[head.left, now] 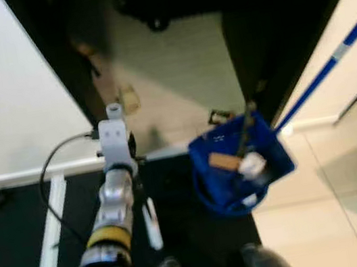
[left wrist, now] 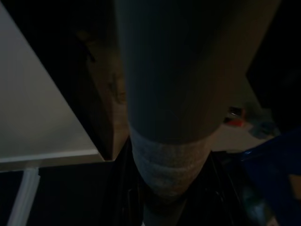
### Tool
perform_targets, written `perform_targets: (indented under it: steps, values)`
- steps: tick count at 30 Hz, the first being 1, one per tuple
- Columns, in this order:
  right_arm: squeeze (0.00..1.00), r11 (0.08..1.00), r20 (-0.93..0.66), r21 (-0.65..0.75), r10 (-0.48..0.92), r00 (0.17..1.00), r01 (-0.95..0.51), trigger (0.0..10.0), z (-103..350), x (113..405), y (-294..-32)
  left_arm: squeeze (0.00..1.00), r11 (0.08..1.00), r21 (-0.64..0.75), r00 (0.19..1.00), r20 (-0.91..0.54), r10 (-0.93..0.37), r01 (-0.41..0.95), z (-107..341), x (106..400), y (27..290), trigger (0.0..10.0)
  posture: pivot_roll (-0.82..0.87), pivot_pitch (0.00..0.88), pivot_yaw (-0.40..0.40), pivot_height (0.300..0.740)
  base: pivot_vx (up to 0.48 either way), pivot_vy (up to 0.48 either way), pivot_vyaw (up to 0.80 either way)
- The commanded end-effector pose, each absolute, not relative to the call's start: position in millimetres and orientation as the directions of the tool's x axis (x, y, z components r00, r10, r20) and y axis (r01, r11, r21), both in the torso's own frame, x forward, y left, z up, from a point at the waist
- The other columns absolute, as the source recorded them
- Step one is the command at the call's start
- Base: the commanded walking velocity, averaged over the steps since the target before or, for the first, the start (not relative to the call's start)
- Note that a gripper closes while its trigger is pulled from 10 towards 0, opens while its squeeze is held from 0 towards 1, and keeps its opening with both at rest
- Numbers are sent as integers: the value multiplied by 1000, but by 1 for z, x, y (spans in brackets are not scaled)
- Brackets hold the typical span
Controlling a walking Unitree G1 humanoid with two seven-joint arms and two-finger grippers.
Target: Sweep floor
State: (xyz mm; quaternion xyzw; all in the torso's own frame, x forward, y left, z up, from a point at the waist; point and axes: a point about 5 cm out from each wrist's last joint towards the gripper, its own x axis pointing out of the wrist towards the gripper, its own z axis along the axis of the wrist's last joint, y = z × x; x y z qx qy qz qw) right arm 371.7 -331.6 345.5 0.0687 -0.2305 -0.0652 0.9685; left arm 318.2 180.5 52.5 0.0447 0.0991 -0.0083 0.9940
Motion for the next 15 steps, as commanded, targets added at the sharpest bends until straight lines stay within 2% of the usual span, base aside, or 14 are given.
perform_targets:
  steps: [1,12,15]
  values:
    - [0,982,456,160,-167,874,104,10000,351,369,-335,0,995,100,982,-187,0,19,56,320,182,10000,-4,26,-31,740,0,0,0]
    - [0,979,498,139,-201,843,151,10000,350,368,-333,0,993,114,980,-197,8,15,53,319,184,10000,2,33,-28,740,0,0,0]
    - [0,979,498,81,-202,843,187,10000,347,369,-331,0,993,117,980,-197,10,14,53,319,184,10000,6,35,-29,740,0,0,0]
